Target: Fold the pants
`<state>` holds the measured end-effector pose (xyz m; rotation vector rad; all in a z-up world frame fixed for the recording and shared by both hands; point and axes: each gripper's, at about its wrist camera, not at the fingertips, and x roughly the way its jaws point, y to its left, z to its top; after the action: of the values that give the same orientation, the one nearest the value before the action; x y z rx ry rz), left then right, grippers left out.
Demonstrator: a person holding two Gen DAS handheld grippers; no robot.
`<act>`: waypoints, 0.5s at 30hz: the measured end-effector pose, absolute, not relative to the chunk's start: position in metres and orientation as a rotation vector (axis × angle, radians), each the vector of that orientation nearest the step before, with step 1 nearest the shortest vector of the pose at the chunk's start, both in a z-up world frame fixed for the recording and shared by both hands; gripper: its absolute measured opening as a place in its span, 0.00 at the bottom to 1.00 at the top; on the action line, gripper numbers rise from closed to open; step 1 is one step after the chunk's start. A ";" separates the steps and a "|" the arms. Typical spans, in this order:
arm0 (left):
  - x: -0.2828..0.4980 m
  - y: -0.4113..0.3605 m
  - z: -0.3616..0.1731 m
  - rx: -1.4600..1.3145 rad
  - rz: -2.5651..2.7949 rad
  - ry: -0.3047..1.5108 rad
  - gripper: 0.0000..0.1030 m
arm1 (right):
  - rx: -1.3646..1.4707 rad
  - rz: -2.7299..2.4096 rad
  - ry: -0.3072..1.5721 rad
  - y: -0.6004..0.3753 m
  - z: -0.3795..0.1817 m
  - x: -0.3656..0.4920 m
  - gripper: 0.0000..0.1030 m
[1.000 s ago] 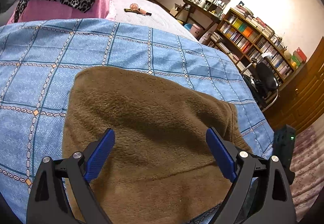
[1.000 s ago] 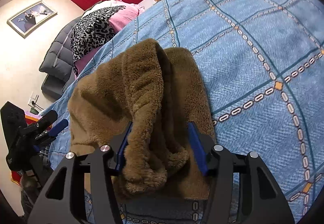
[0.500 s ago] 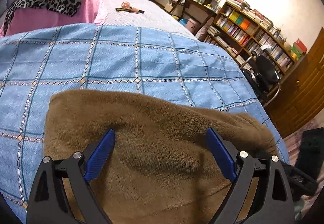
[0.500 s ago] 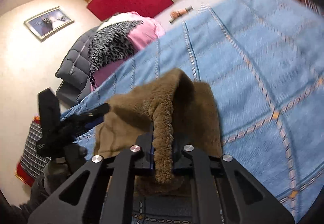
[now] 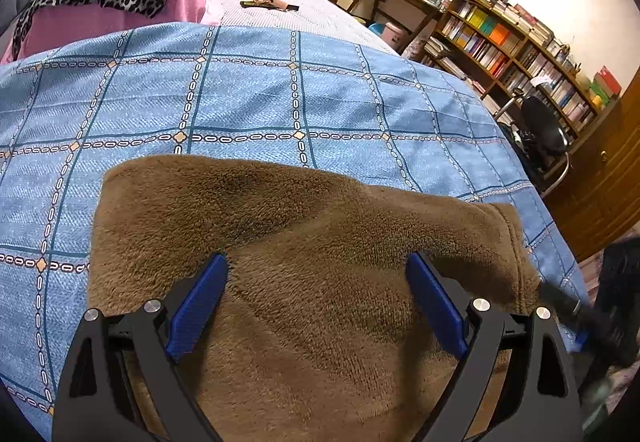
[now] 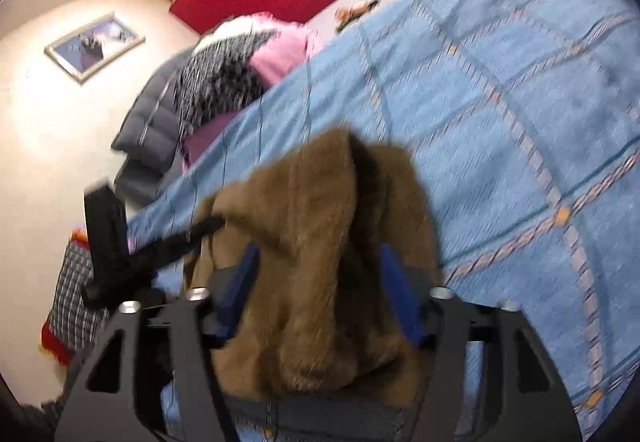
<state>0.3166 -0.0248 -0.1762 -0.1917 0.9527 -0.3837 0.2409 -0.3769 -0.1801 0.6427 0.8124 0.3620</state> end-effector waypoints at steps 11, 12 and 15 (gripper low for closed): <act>0.321 -0.023 -0.176 -0.214 -0.378 0.954 0.88 | 0.626 0.418 0.910 -0.365 -0.214 0.318 0.62; 0.322 -0.022 -0.176 -0.221 -0.381 0.956 0.88 | 0.624 0.436 0.907 -0.365 -0.212 0.317 0.47; 0.324 -0.020 -0.177 -0.233 -0.390 0.957 0.88 | 0.587 0.451 0.878 -0.361 -0.198 0.307 0.15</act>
<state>0.3242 -0.0197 -0.1770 -0.2325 0.9573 -0.3896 0.3073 -0.3610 -0.1984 0.5869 0.8781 0.4513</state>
